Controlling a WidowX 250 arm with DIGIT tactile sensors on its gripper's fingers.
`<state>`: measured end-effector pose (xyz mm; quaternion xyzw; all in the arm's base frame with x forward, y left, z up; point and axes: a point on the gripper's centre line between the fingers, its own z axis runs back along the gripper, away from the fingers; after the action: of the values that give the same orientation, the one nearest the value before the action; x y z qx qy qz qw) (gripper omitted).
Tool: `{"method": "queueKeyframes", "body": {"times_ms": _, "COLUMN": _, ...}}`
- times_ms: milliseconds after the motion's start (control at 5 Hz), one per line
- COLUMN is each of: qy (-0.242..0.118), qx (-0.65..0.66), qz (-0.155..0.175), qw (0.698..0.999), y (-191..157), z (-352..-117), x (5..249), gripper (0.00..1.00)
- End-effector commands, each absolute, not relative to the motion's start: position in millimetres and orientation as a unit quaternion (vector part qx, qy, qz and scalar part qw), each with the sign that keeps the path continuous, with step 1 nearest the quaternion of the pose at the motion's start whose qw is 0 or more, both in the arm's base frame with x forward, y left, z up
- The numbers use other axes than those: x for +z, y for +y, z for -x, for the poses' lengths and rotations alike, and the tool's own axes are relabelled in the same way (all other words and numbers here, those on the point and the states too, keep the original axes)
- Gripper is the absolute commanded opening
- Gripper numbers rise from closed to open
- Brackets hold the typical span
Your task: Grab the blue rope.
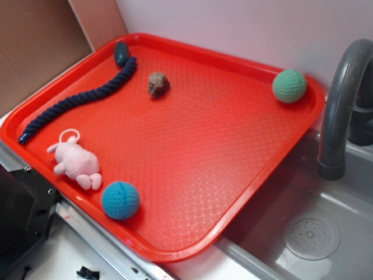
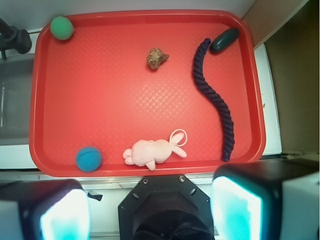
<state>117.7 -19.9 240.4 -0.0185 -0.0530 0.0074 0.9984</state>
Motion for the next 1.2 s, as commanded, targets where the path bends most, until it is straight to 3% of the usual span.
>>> {"method": "queueKeyframes", "body": {"times_ms": 0, "qy": -0.053, "qx": 0.007, "qz": 0.019, "qw": 0.998, "y": -20, "z": -118, "x": 240, "gripper": 1.0}}
{"method": "queueKeyframes", "body": {"times_ms": 400, "qy": -0.135, "qx": -0.101, "qz": 0.004, "qw": 0.986, "y": 23, "z": -151, "x": 209, "gripper": 1.0}}
{"method": "queueKeyframes", "body": {"times_ms": 600, "qy": -0.142, "qx": -0.099, "qz": -0.005, "qw": 0.985, "y": 51, "z": -165, "x": 192, "gripper": 1.0}}
{"method": "queueKeyframes", "body": {"times_ms": 800, "qy": -0.124, "qx": -0.086, "qz": -0.024, "qw": 0.988, "y": 75, "z": -182, "x": 166, "gripper": 1.0}}
{"method": "queueKeyframes", "body": {"times_ms": 1000, "qy": -0.11, "qx": -0.095, "qz": -0.014, "qw": 0.989, "y": 92, "z": -194, "x": 141, "gripper": 1.0}}
